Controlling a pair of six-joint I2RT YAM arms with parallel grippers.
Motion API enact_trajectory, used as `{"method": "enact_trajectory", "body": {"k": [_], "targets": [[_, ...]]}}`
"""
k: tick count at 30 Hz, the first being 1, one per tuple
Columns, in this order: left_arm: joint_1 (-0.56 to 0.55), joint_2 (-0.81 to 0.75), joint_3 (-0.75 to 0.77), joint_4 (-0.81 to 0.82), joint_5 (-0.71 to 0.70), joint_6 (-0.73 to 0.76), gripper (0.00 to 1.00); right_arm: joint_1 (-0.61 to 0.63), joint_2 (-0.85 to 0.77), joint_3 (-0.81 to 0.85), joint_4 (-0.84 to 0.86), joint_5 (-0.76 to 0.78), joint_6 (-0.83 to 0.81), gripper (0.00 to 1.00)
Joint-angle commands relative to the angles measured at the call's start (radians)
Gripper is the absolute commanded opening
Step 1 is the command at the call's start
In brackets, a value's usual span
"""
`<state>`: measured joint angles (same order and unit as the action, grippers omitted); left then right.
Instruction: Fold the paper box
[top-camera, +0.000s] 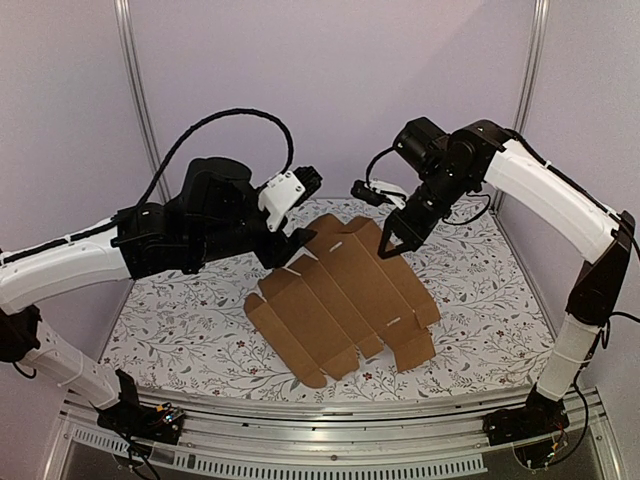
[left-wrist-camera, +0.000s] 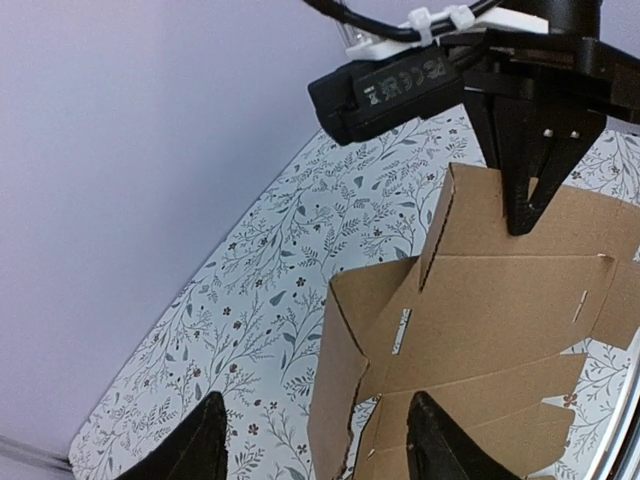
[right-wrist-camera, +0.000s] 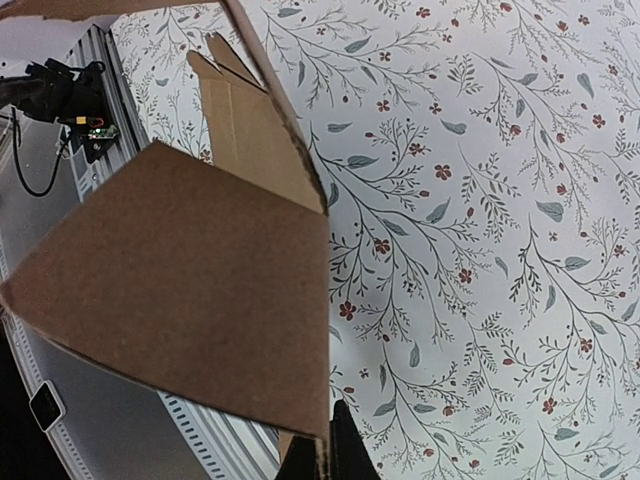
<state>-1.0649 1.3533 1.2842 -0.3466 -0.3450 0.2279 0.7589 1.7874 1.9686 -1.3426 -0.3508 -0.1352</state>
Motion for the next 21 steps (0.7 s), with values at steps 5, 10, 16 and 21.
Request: {"method": "enact_trajectory", "body": {"k": [5, 10, 16, 21], "targets": [[0.0, 0.044, -0.013, 0.048, 0.003, -0.002, 0.48, 0.023, -0.041, -0.01, 0.001, -0.002, 0.017, 0.0], [0.013, 0.055, -0.02, 0.052, 0.006, -0.013, 0.37, 0.028, -0.046, -0.01, 0.002, 0.001, 0.018, 0.0], [0.018, 0.051, -0.023, 0.049, 0.017, -0.019, 0.06, 0.028, -0.046, -0.011, 0.004, 0.004, 0.022, 0.0], [0.02, 0.043, -0.03, 0.048, 0.019, -0.021, 0.0, 0.029, -0.047, -0.02, 0.026, 0.004, 0.027, 0.0]]}}
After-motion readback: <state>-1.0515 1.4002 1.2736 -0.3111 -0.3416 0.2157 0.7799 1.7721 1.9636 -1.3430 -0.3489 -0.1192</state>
